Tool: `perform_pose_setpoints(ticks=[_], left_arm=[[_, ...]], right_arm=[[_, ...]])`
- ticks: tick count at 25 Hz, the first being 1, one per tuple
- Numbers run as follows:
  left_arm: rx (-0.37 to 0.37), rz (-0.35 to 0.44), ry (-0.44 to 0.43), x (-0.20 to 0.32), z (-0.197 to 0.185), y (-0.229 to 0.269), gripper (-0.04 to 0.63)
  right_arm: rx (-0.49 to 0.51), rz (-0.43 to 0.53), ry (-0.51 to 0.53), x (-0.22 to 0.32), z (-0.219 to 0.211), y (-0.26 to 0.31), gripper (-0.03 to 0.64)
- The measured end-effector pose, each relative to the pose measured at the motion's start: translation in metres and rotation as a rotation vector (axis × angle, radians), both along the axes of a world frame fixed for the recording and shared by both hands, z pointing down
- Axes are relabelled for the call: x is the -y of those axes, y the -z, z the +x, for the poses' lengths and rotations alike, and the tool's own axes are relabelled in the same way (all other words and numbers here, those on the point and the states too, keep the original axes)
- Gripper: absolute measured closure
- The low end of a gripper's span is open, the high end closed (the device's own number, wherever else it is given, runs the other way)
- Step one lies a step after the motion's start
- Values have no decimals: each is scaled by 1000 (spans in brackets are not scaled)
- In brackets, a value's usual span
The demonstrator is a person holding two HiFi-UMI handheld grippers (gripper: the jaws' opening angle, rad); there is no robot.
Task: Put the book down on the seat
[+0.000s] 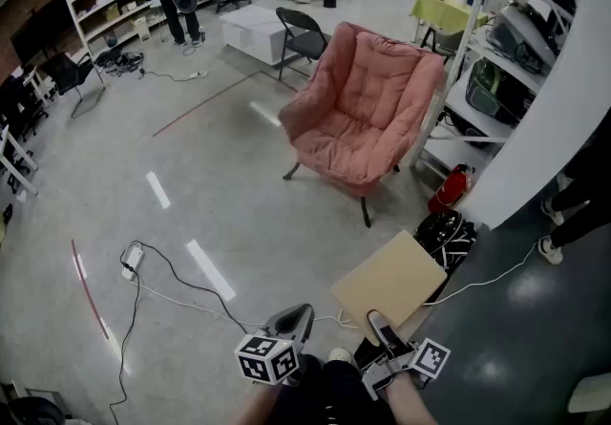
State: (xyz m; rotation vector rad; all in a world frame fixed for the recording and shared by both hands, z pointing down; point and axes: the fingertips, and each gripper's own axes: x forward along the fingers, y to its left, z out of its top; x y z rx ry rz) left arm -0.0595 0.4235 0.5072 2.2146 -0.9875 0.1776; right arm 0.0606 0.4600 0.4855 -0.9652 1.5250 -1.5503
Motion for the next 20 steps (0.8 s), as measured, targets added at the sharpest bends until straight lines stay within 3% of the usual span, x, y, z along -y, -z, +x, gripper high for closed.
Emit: perform_pose_setpoints(ticks=[6,20], left_arm=[[-17,7,18,-12,0,5,586],[-24,33,59,-21,27,14,587]], right_arm=[[47,5,1,-2,6,3,385],[16,19,73,-4,23,9,385]])
